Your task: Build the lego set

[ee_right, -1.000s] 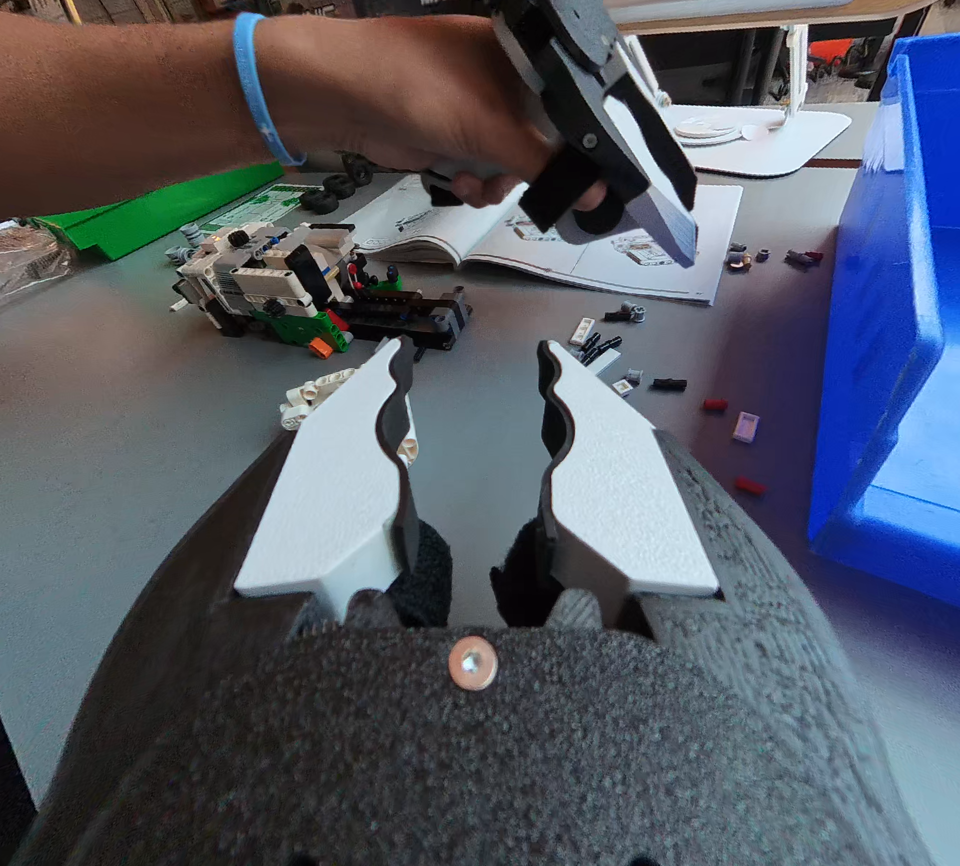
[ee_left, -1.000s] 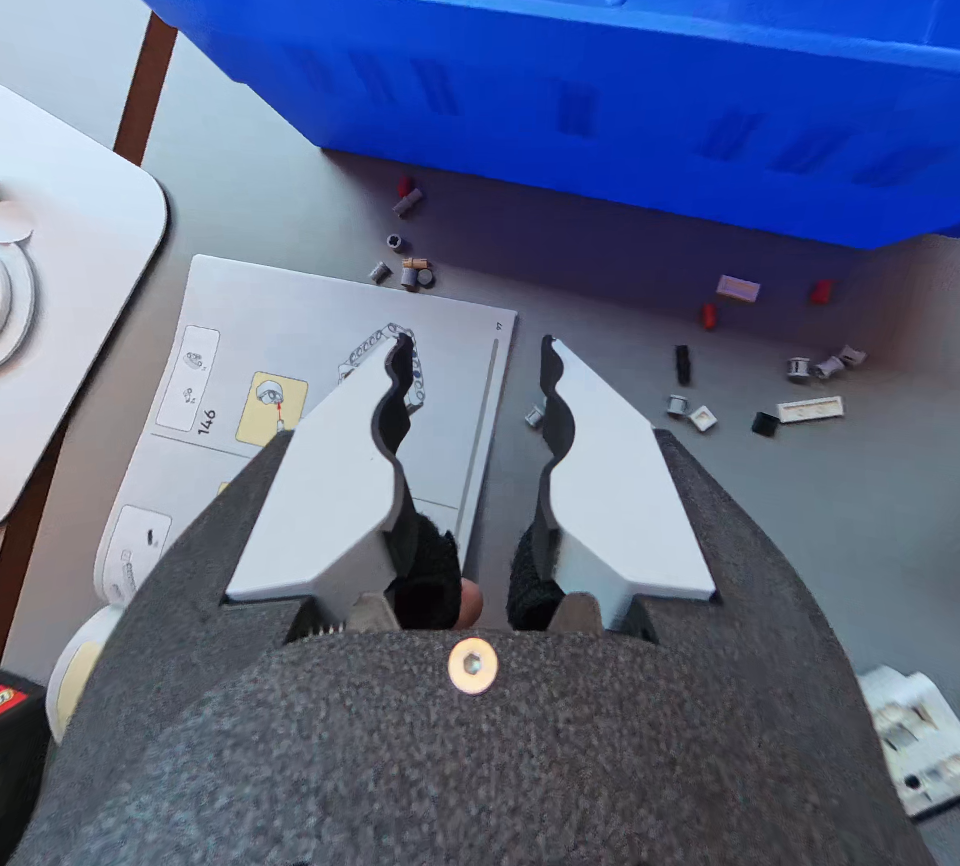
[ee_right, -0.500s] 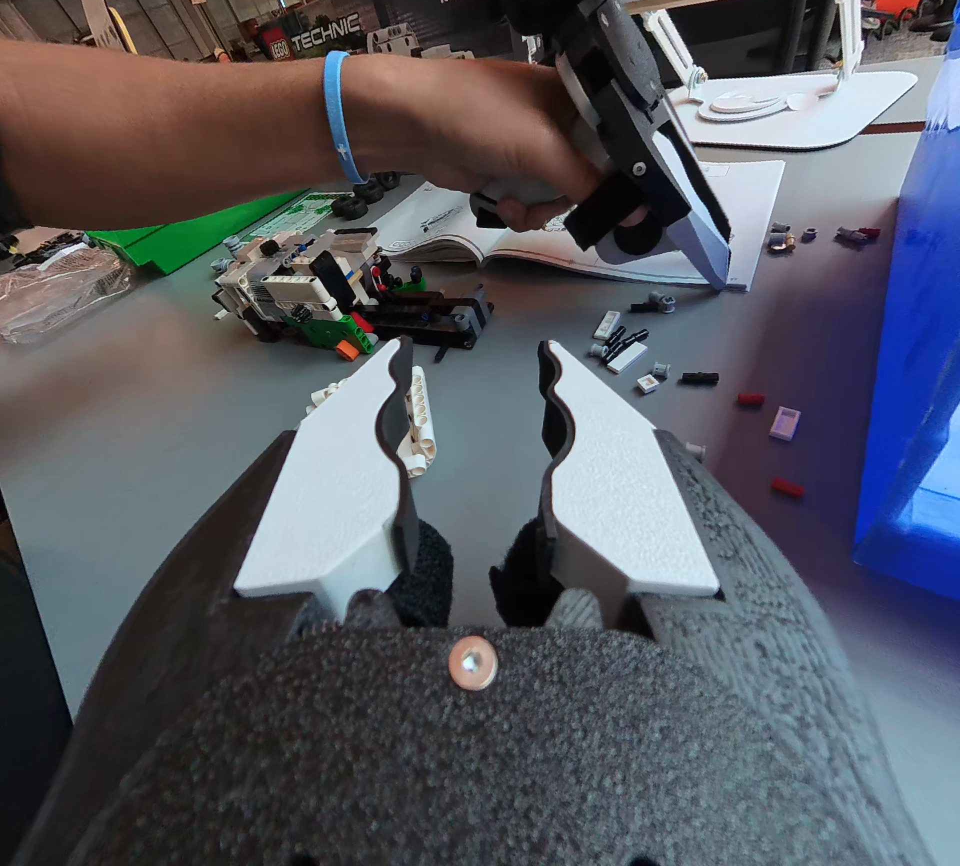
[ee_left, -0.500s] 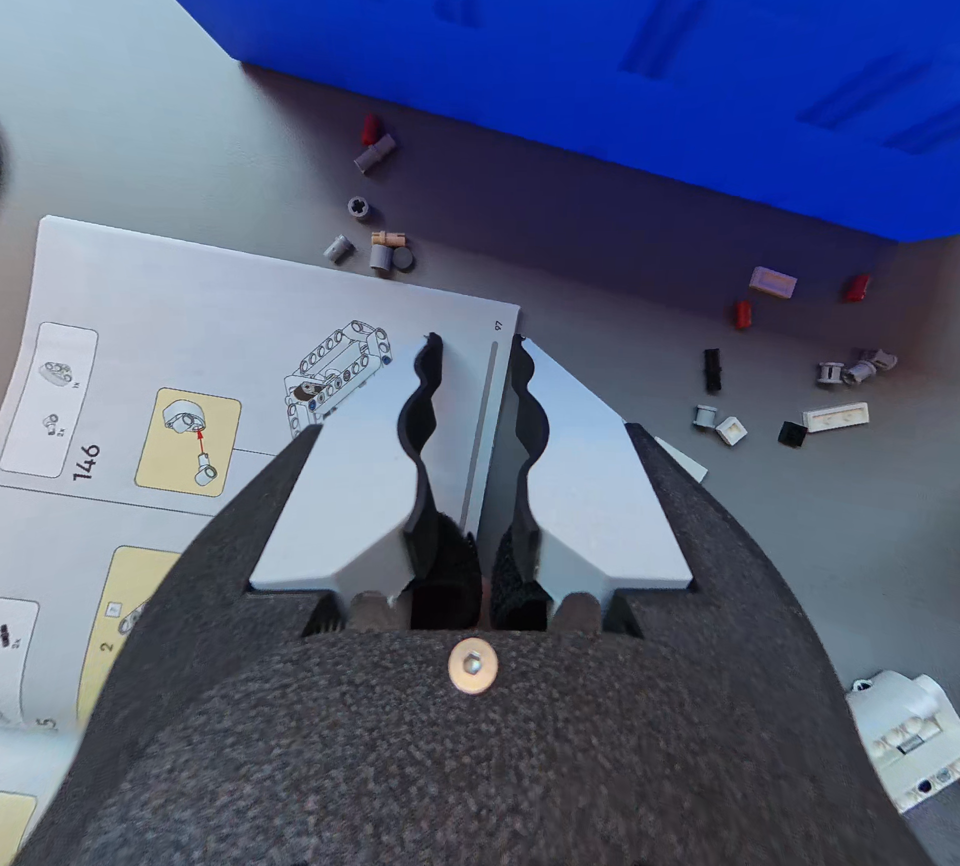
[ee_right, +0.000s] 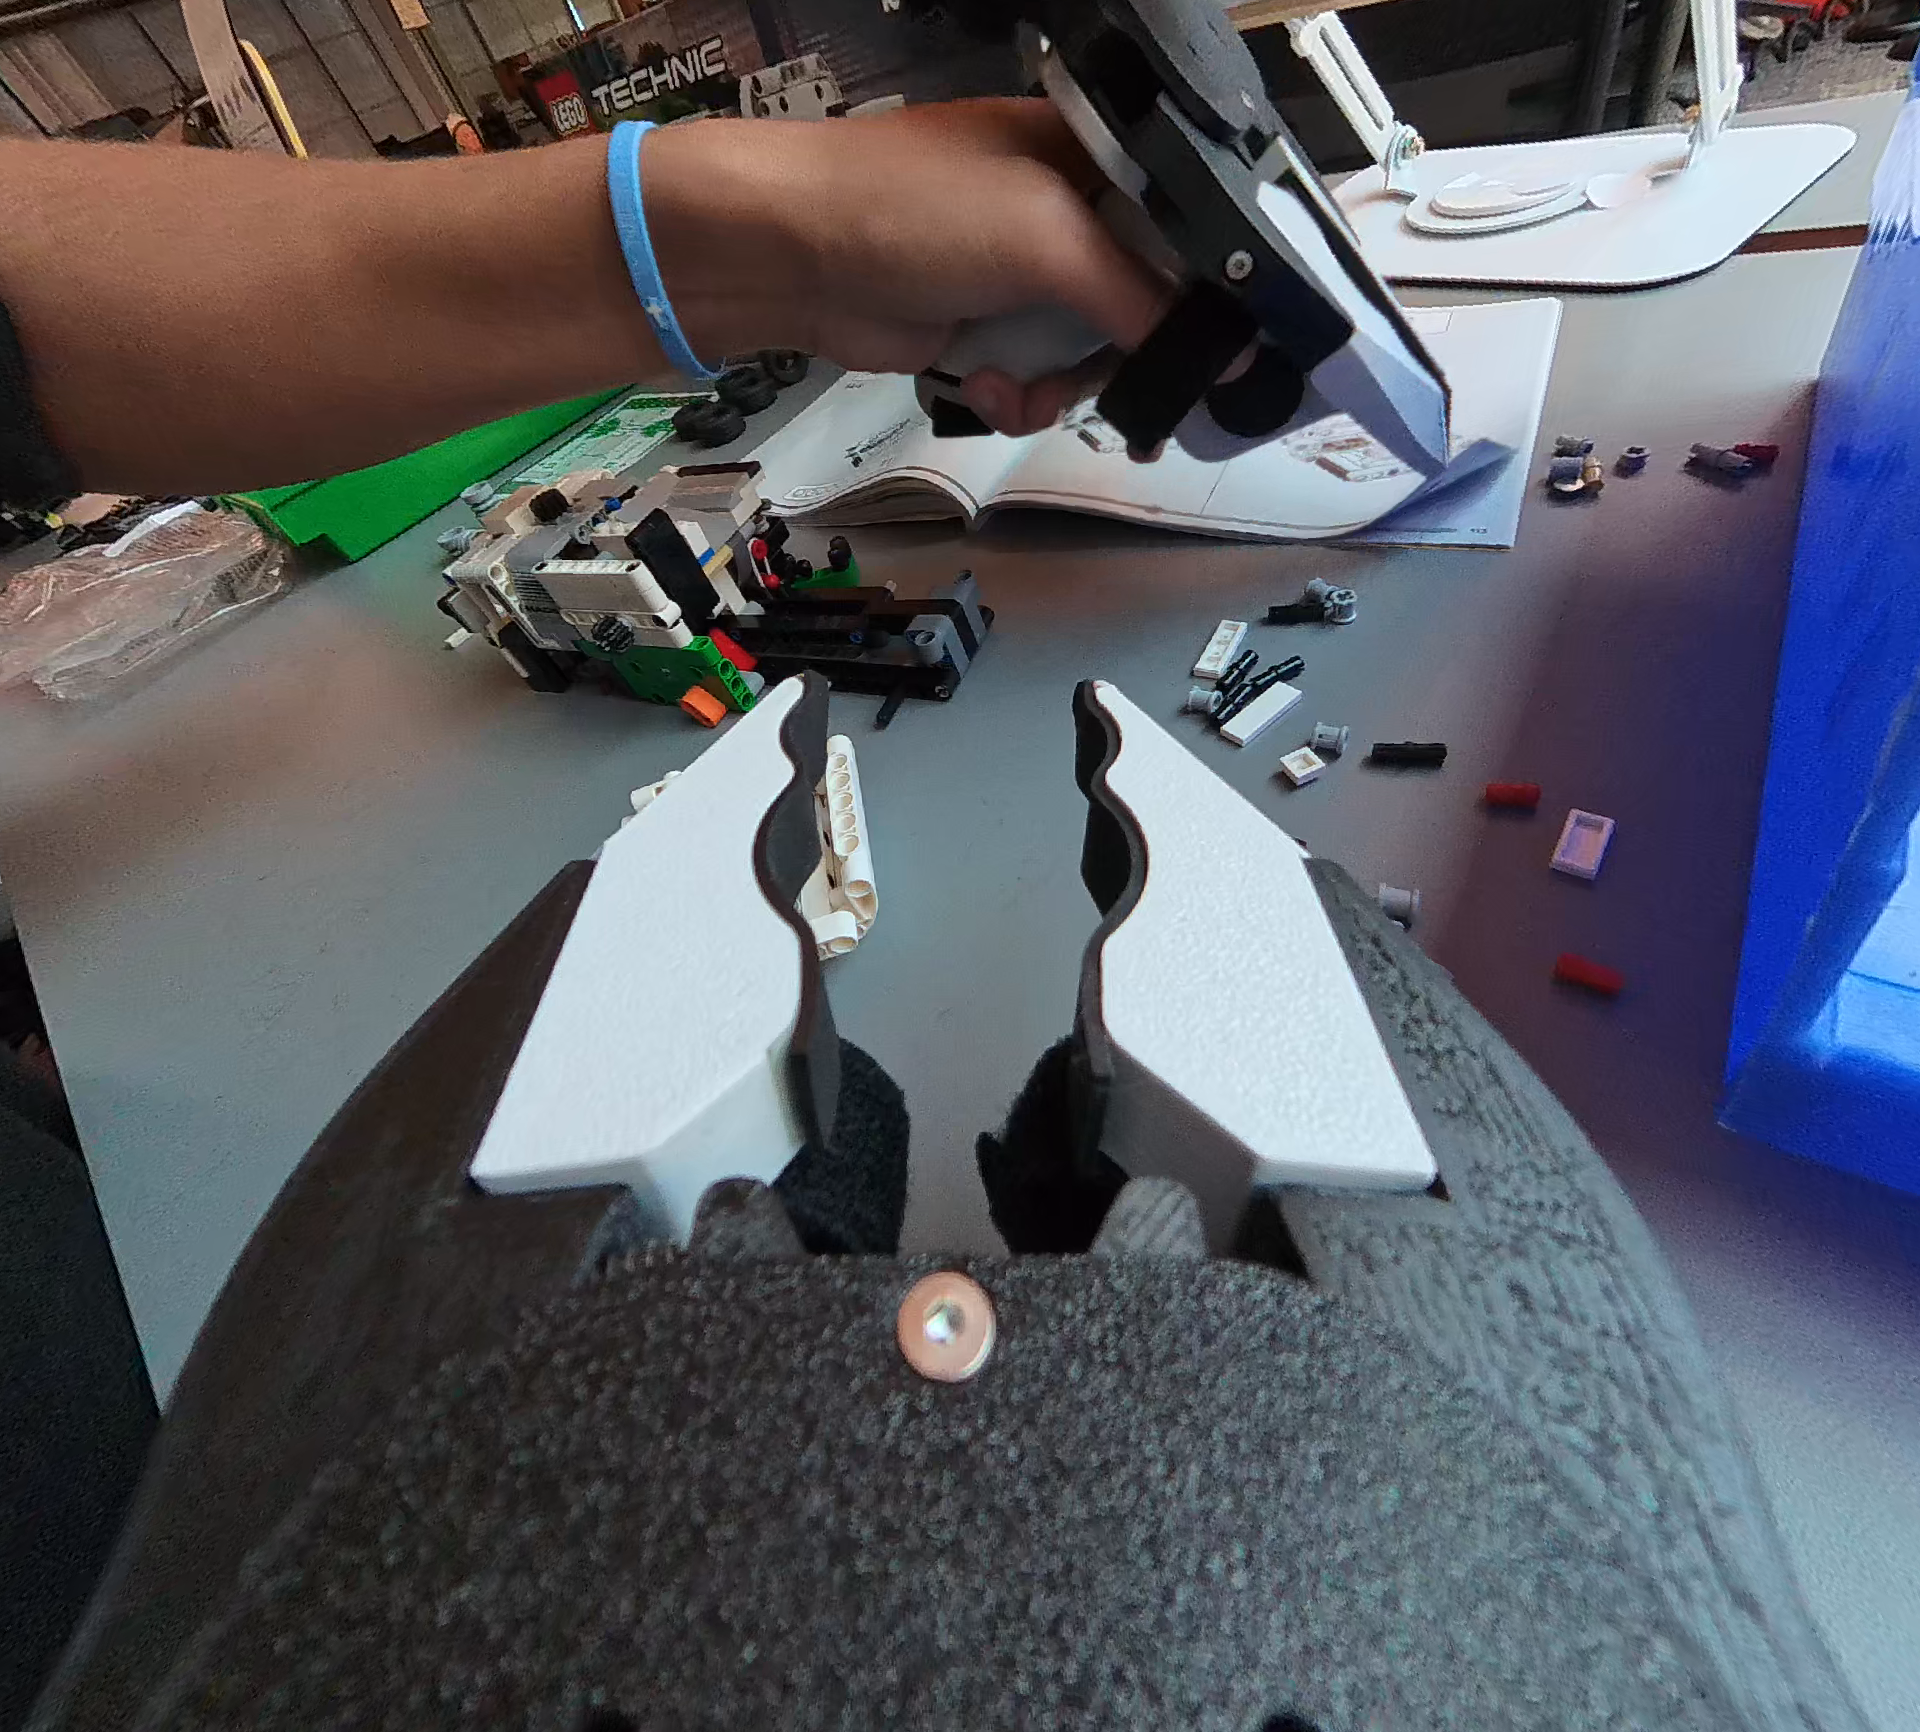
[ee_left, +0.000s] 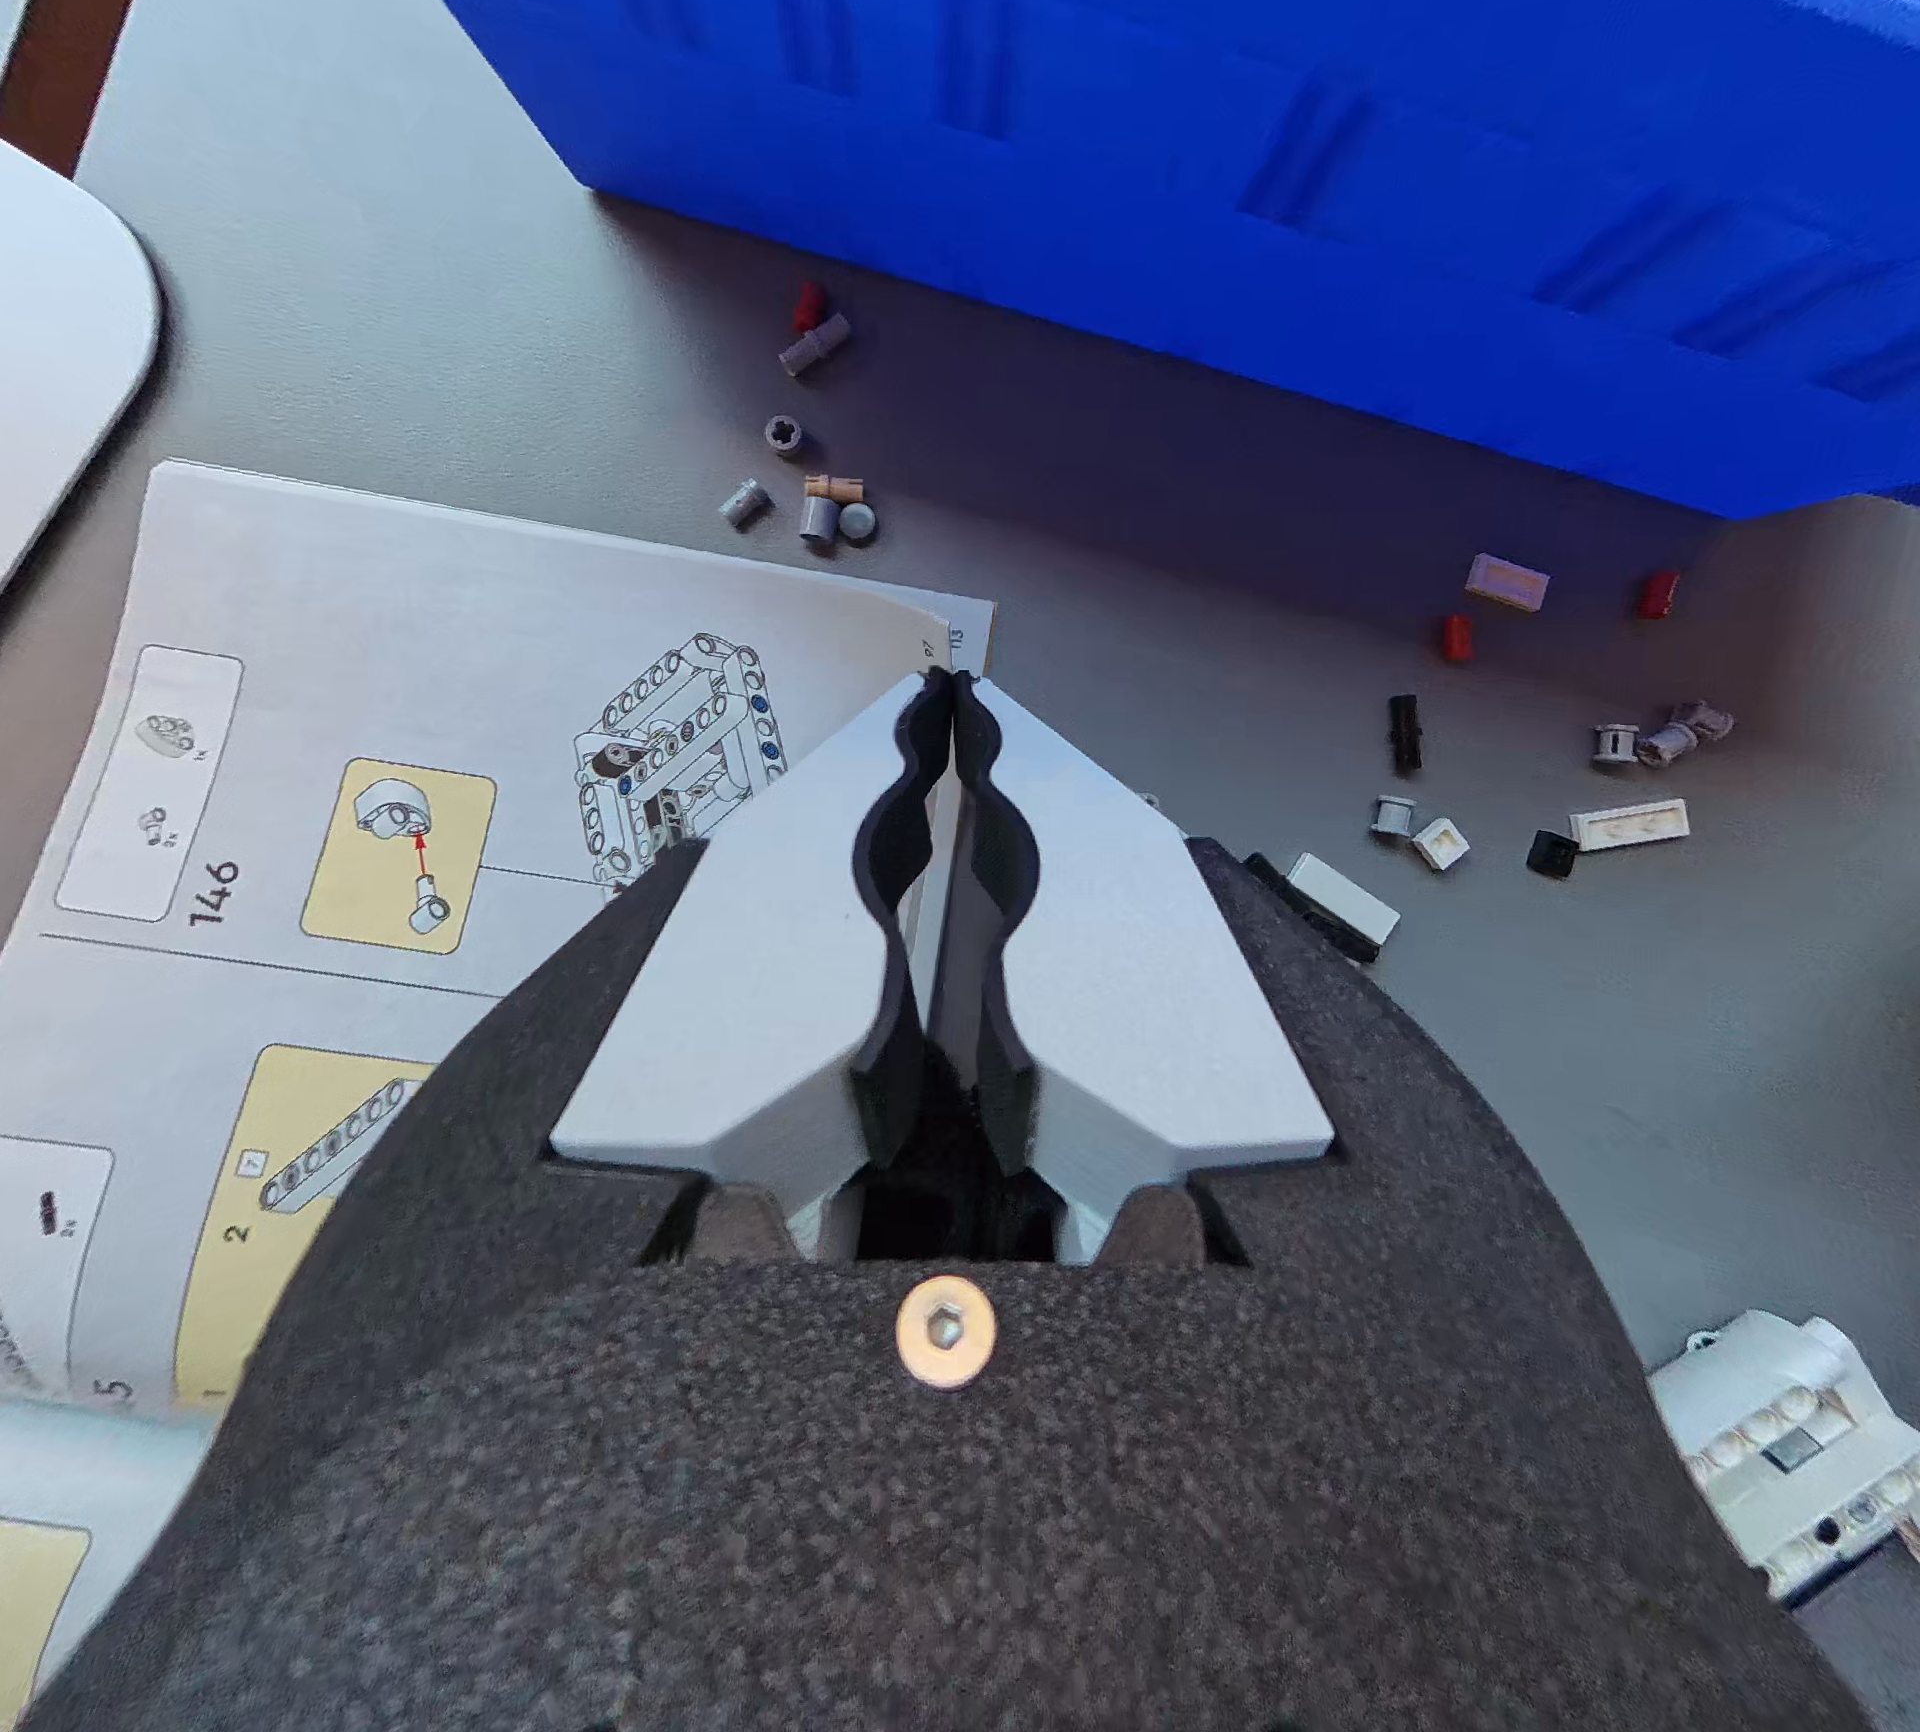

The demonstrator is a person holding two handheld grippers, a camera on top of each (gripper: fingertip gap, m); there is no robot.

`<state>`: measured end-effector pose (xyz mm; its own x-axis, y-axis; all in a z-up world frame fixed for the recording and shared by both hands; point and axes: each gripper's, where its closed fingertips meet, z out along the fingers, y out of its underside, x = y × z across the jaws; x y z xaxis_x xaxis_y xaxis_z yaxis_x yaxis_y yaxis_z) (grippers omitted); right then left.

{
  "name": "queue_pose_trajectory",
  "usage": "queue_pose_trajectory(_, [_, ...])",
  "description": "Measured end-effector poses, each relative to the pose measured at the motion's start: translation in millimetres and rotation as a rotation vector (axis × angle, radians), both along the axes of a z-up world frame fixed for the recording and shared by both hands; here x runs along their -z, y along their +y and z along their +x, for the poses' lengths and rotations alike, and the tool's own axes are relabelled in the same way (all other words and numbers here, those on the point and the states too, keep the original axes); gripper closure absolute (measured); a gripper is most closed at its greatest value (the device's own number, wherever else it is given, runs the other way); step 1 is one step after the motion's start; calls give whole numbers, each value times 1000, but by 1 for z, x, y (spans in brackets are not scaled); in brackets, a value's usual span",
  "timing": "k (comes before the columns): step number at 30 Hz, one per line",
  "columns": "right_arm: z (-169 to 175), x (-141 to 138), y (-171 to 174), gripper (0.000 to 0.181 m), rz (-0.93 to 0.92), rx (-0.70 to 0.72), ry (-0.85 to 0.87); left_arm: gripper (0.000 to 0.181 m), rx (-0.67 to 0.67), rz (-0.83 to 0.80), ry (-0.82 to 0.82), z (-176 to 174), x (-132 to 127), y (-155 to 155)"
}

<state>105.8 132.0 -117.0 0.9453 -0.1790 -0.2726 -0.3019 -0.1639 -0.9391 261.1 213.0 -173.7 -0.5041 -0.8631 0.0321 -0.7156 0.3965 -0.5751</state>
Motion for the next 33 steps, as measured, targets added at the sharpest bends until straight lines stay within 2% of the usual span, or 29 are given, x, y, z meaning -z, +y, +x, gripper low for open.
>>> queue_pose_trajectory(7, [12, 2, 1, 137, -18, 55, -11, 181, -13, -28, -80, -12, -25, 10])
queue_pose_trajectory(10, [38, 13, 9, 141, -141, 137, -62, 181, -35, -65, -135, -20, -43, 20])
queue_pose_trajectory(12, [47, 13, 17, 139, -207, 132, -77, 181, -30, -41, -164, -20, -47, 27])
queue_pose_trajectory(15, [45, 8, 22, 140, -175, 127, -85, 178, 103, 111, -107, -16, -23, 24])
queue_pose_trajectory(17, [41, 17, 20, 140, -200, 133, -91, 150, 208, 247, -62, -13, 3, 29])
queue_pose_trajectory(19, [34, 20, 16, 141, -183, 133, -66, 133, 254, 193, 23, -13, 18, 20])
queue_pose_trajectory(21, [28, 17, 12, 142, -139, 133, -24, 126, 255, 86, 67, -9, 19, 8])
queue_pose_trajectory(25, [24, 12, 7, 142, -88, 128, 1, 125, 203, 47, 38, 7, 20, 8])
queue_pose_trajectory(32, [17, 9, 11, 142, -63, 75, 16, 141, 139, 34, 6, 14, 20, 12])
queue_pose_trajectory(33, [17, 9, 10, 142, -56, 74, 19, 148, 142, 16, 11, 11, 19, 10])
